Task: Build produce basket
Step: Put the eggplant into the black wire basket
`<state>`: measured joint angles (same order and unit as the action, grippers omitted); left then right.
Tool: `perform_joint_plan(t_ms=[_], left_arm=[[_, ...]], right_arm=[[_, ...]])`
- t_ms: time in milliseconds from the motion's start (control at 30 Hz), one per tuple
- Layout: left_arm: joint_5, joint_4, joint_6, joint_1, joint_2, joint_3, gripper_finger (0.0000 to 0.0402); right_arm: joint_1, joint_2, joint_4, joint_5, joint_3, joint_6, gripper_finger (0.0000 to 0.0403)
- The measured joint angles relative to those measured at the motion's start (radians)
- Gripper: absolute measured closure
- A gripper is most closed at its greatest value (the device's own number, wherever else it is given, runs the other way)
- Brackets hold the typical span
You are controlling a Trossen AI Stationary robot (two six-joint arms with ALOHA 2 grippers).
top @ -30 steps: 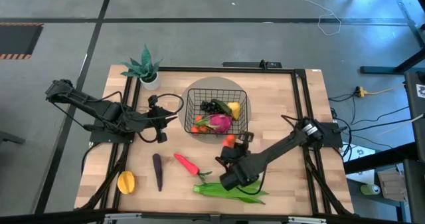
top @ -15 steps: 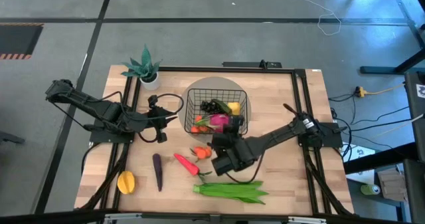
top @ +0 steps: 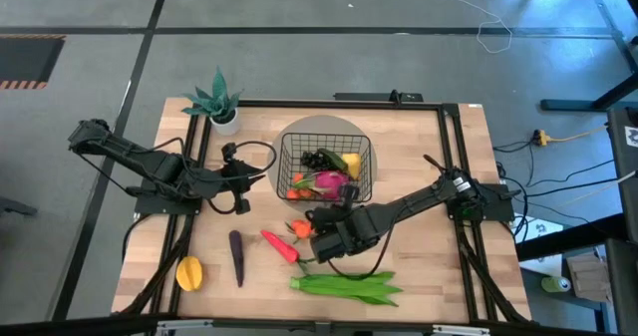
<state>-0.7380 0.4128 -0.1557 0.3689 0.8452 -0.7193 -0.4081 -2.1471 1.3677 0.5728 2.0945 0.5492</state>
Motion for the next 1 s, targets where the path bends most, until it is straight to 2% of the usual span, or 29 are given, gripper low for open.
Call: perform_joint_plan(t_ms=[67,233,333,467,767,867,1000], left_arm=[[0.027,0.0,-0.028,0.0,0.0,0.0,0.0358],[0.19,0.0,-0.12,0.001,0.0,0.0,0.0358],[0.257,0.028,-0.246,0.0,0.0,0.0,0.0358],[0.42,0.11,-0.362,0.001,0.003,0.0,0.0358],[0.492,0.093,-0.403,0.022,0.154,0.0,0.0358],[0.5,0.091,-0.477,0.035,0.23,0.0,0.0358],[0.58,0.091,-0.58,0.064,0.316,0.0,0.0358]], right_arm=[[0.001,0.0,-0.068,-0.056,0.0,-0.033,0.0403],[0.001,0.0,-0.115,-0.18,0.0,-0.054,0.0402],[-0.004,0.0,-0.089,-0.216,0.0,-0.004,0.0402],[-0.02,0.0,-0.056,-0.234,-0.001,0.065,0.0402],[-0.08,0.0,-0.091,-0.227,-0.042,0.21,0.0402],[-0.106,-0.001,-0.154,-0.218,-0.104,0.285,0.0401],[-0.126,-0.002,-0.224,-0.24,-0.194,0.415,0.0384]])
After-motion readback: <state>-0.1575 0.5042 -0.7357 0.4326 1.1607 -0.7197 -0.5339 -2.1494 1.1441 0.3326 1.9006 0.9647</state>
